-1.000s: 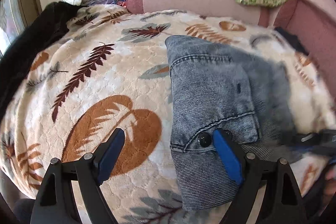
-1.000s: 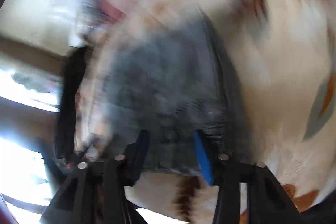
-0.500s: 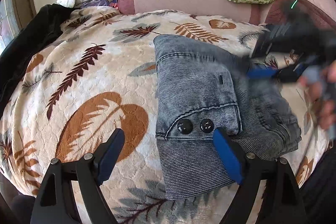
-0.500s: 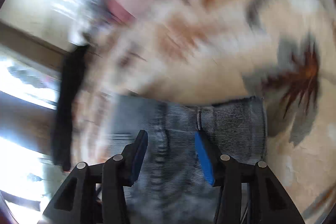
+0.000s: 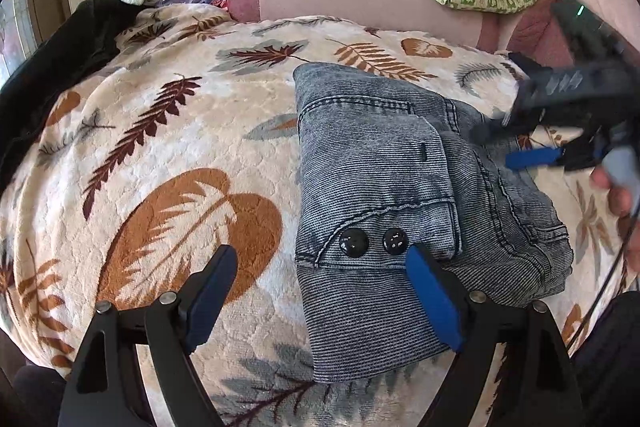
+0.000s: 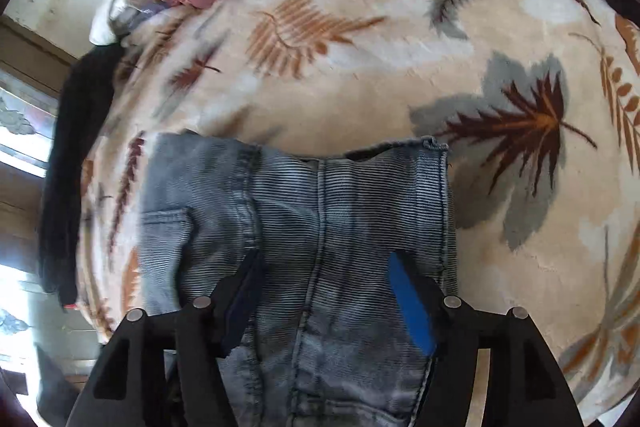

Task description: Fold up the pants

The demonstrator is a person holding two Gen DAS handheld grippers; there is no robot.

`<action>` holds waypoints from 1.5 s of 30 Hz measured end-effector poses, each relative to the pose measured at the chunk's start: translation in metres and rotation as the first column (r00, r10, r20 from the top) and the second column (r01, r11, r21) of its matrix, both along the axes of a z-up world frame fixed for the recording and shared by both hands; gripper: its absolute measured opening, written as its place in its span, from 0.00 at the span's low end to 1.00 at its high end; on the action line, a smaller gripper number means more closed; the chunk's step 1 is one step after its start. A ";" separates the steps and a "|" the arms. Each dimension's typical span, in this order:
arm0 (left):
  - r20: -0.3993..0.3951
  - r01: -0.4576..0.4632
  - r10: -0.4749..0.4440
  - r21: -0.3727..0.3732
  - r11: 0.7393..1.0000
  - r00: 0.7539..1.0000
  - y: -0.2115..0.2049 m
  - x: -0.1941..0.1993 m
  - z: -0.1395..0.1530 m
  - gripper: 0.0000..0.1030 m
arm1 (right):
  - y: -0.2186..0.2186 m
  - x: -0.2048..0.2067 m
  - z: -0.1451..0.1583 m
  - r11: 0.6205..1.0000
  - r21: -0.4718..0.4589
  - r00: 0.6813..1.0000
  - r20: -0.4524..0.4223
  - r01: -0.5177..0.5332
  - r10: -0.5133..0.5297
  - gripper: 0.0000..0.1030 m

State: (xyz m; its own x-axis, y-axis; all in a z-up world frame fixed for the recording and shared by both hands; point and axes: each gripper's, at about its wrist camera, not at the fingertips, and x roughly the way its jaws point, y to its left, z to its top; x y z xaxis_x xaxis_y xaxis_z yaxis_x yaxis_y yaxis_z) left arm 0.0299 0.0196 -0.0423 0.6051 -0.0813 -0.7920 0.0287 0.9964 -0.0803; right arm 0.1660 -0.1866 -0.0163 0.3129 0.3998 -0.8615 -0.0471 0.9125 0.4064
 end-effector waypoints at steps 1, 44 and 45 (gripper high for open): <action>-0.003 -0.003 0.003 -0.016 1.000 1.000 0.001 0.000 -0.001 0.85 | 0.006 0.001 0.018 1.000 -0.009 0.999 0.045 -0.016 0.017 0.66; -0.165 -0.085 -0.008 -0.552 0.830 0.986 0.093 0.045 -0.004 0.87 | -0.122 -0.043 -0.027 0.951 0.293 0.992 -0.103 0.099 -0.072 0.70; -0.179 -0.088 -0.018 -0.566 0.820 0.984 0.092 0.050 -0.007 0.87 | -0.126 -0.045 -0.036 0.933 0.342 0.990 -0.119 0.109 -0.073 0.70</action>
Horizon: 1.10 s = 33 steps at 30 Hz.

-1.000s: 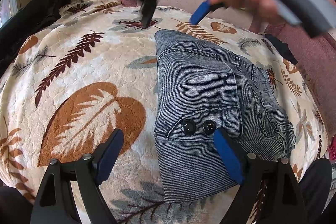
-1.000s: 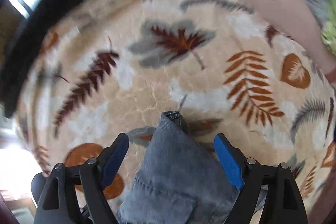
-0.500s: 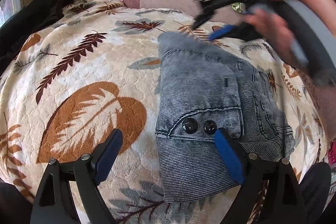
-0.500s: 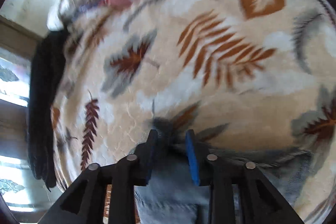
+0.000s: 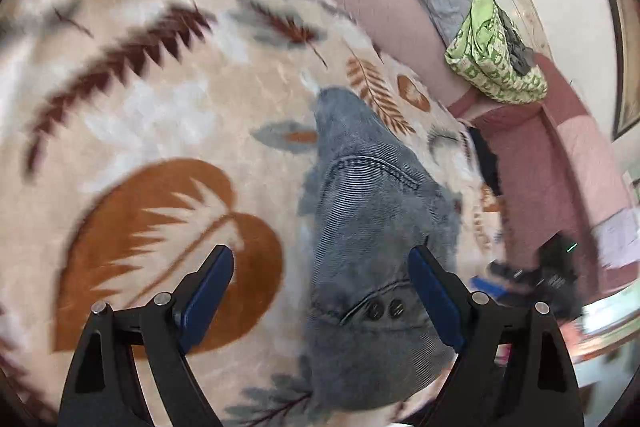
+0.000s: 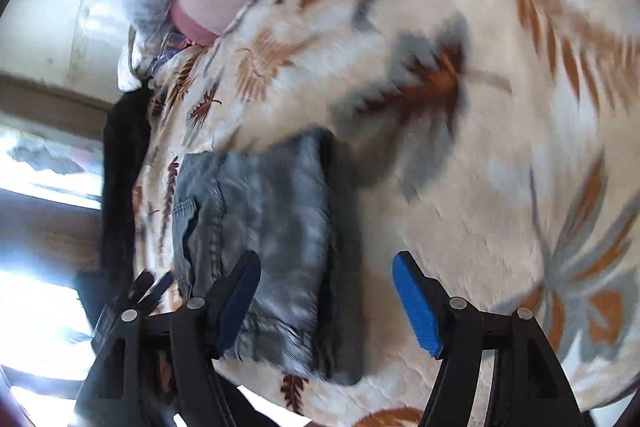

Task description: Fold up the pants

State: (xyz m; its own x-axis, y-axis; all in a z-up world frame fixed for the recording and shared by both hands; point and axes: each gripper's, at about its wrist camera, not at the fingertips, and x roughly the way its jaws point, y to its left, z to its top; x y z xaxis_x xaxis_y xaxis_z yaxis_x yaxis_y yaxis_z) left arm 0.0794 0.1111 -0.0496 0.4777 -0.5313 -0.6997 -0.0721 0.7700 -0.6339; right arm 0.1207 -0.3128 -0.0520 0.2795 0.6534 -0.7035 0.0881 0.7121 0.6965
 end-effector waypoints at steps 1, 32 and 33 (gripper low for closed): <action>-0.014 0.010 -0.010 -0.006 1.000 1.000 -0.004 0.005 -0.003 0.87 | 0.002 -0.001 -0.006 1.000 0.028 1.000 -0.003 -0.003 0.003 0.70; 0.151 0.130 -0.183 0.305 0.943 0.972 -0.081 0.007 0.076 0.23 | 0.088 0.005 0.076 0.988 -0.095 0.952 0.272 -0.118 0.140 0.13; 0.182 0.119 -0.183 0.317 0.941 0.966 -0.078 0.009 0.087 0.23 | 0.091 0.010 0.089 0.988 -0.097 0.943 0.300 -0.117 0.141 0.13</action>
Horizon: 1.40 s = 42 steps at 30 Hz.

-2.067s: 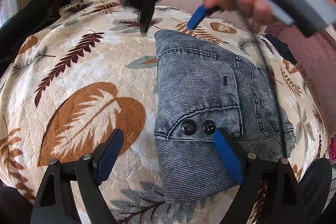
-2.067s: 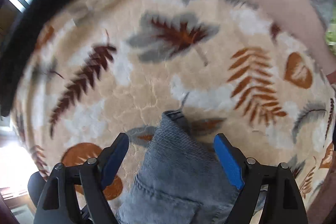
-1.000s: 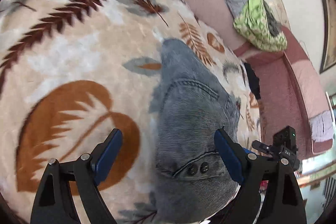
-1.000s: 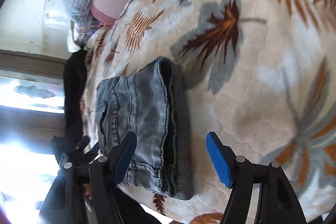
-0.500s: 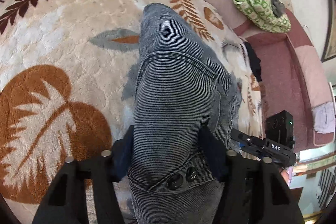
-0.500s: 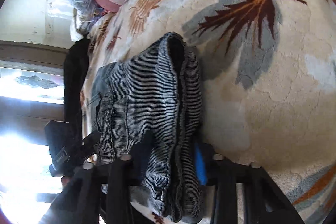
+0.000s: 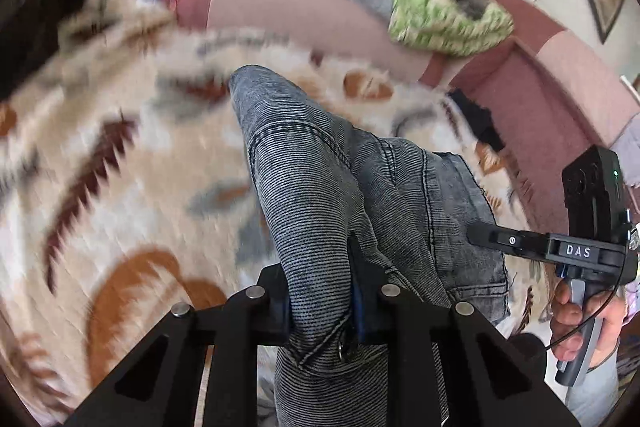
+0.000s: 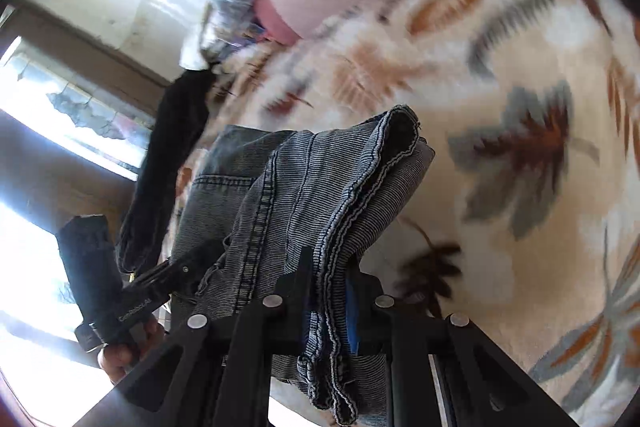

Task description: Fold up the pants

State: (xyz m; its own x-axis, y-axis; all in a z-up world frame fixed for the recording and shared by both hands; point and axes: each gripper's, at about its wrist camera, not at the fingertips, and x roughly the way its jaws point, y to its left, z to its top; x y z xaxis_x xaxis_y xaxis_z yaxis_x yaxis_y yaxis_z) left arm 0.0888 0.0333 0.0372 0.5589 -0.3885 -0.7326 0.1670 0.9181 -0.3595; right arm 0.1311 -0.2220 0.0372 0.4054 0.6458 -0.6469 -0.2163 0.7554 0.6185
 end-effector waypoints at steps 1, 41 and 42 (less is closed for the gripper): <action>0.025 -0.003 0.002 0.004 1.000 1.000 0.005 0.003 0.009 0.23 | 0.002 0.003 0.007 1.000 0.000 1.000 0.016 -0.002 0.002 0.13; 0.165 -0.269 0.232 0.254 0.929 0.959 0.033 -0.051 -0.028 0.80 | 0.070 -0.088 -0.010 0.918 -0.375 0.968 0.249 0.130 -0.036 0.75; 0.172 -0.282 0.243 0.257 0.924 0.955 0.033 -0.057 -0.025 0.80 | 0.071 -0.098 -0.006 0.916 -0.380 0.964 0.265 0.128 -0.024 0.77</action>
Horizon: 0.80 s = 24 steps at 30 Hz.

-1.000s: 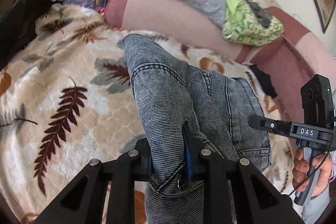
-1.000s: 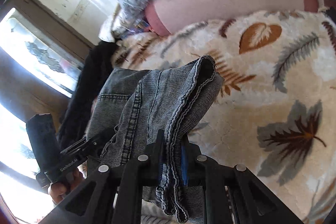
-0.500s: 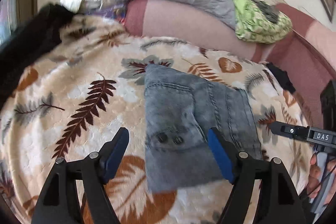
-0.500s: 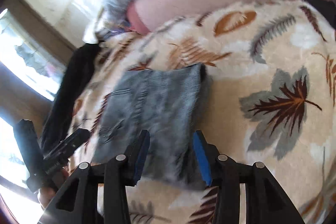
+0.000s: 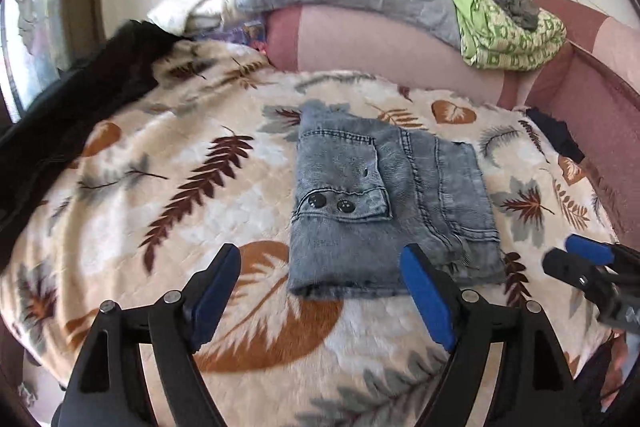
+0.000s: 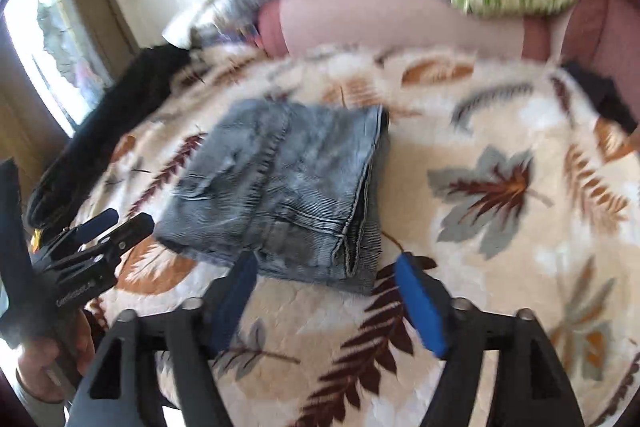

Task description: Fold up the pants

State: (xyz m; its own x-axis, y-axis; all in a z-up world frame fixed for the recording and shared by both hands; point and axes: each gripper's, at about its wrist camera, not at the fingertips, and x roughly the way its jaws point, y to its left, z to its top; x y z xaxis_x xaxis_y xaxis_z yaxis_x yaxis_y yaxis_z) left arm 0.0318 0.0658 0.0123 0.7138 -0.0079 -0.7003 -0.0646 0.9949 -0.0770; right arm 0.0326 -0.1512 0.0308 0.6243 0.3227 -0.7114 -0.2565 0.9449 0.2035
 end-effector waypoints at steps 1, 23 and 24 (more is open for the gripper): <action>0.004 -0.017 0.017 0.005 1.000 1.000 -0.001 -0.007 0.003 0.81 | 0.001 -0.013 0.002 1.000 -0.011 1.000 0.008 -0.009 0.009 0.77; 0.045 0.002 -0.002 -0.013 1.000 0.999 -0.022 -0.064 0.039 0.82 | 0.005 -0.052 0.019 0.982 -0.181 0.996 0.084 0.050 -0.035 1.00; 0.042 0.002 -0.002 -0.016 1.000 0.999 -0.021 -0.063 0.039 0.82 | 0.007 -0.052 0.019 0.982 -0.184 0.996 0.081 0.046 -0.031 1.00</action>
State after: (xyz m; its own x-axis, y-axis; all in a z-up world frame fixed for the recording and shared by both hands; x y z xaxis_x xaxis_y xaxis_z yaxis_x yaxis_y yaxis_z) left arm -0.0311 0.0444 0.0516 0.7423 -0.0203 -0.6698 -0.0591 0.9937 -0.0956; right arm -0.0191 -0.1443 0.0493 0.6889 0.1645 -0.7059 -0.2271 0.9738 0.0053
